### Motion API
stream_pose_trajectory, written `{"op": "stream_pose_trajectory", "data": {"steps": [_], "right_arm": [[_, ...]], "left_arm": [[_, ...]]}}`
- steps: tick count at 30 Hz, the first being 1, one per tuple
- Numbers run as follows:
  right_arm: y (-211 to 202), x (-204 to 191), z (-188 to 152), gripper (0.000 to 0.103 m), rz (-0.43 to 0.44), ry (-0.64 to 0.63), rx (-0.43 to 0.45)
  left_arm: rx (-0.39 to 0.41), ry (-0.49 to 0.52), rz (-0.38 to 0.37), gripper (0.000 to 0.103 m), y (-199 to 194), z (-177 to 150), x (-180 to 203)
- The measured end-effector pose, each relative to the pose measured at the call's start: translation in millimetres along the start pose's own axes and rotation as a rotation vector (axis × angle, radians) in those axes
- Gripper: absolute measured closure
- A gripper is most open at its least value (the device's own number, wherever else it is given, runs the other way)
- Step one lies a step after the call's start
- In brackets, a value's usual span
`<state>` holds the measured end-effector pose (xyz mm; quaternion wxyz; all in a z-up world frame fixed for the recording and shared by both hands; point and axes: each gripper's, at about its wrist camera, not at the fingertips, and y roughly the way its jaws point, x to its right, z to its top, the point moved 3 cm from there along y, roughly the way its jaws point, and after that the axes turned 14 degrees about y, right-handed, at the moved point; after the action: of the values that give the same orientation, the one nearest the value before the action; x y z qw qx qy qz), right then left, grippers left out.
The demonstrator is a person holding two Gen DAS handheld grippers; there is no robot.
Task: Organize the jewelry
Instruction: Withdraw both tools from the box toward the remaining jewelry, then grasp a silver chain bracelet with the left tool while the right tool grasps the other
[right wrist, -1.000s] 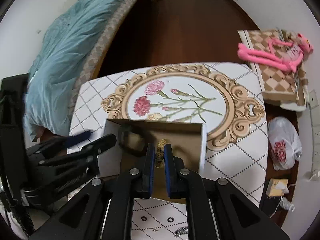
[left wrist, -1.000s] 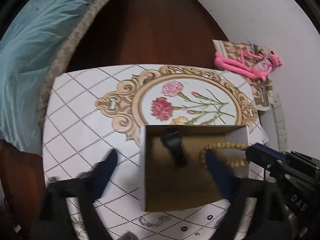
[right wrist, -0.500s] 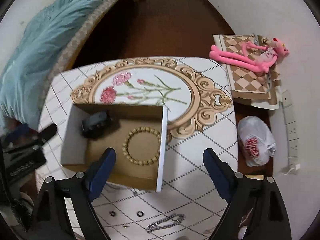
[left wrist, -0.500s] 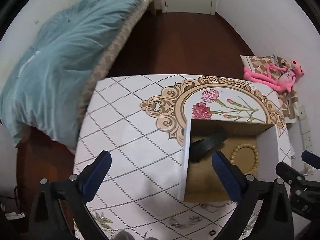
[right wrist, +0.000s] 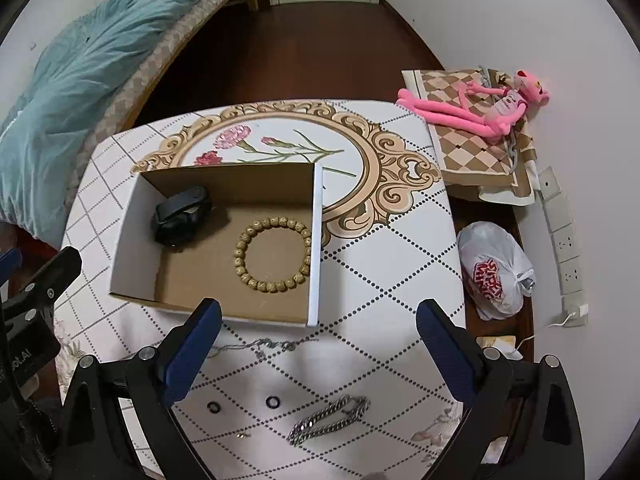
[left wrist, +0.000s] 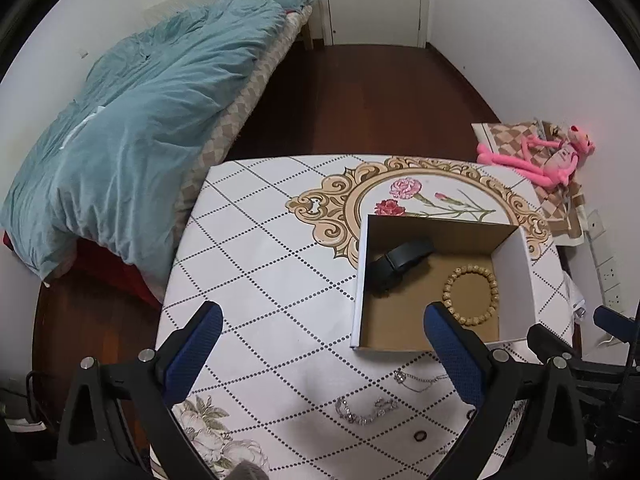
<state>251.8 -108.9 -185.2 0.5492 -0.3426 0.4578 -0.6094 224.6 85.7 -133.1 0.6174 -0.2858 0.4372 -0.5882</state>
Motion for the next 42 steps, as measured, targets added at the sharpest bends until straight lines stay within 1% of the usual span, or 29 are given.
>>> {"op": "stream_pose_trajectory", "data": {"steps": [4, 16, 21, 24, 27, 29, 31, 35, 38, 39, 41, 42], "right_arm": [[-23, 0, -9, 0.004, 0.007, -0.005, 0.04], [-109, 8, -32, 0.004, 0.031, 0.009, 0.215], [-130, 7, -39, 0.004, 0.046, 0.008, 0.248], [-135, 5, -45, 0.004, 0.063, 0.008, 0.247], [-131, 5, -51, 0.004, 0.079, 0.017, 0.233], [-121, 10, -57, 0.004, 0.088, 0.037, 0.206], [-109, 17, -64, 0.004, 0.077, 0.057, 0.182], [-65, 44, -83, 0.004, 0.047, 0.129, 0.084], [-25, 68, -100, 0.005, 0.036, 0.206, -0.002], [-10, 75, -106, 0.006, 0.033, 0.23, -0.034], [15, 86, -117, 0.02, 0.046, 0.277, -0.092], [24, 90, -121, 0.023, 0.05, 0.291, -0.111]], "left_arm": [[0.031, -0.011, 0.003, 0.0, -20, -6, -3], [0.147, -0.017, 0.044, 0.0, -92, -26, -10], [0.162, -0.019, 0.042, 0.0, -107, -34, -12], [0.152, -0.02, 0.058, 0.0, -106, -37, -12], [0.151, -0.025, 0.066, 0.001, -102, -44, -13], [0.132, -0.03, 0.059, 0.0, -93, -52, -12], [0.104, -0.03, 0.052, 0.001, -81, -62, -10], [0.024, -0.034, 0.055, 0.0, -48, -88, -2], [-0.04, -0.03, 0.054, 0.0, -21, -105, 6], [-0.061, -0.026, 0.056, 0.0, -11, -110, 9], [-0.097, -0.019, 0.054, 0.0, 6, -117, 15], [-0.118, -0.018, 0.049, 0.001, 14, -121, 18]]}}
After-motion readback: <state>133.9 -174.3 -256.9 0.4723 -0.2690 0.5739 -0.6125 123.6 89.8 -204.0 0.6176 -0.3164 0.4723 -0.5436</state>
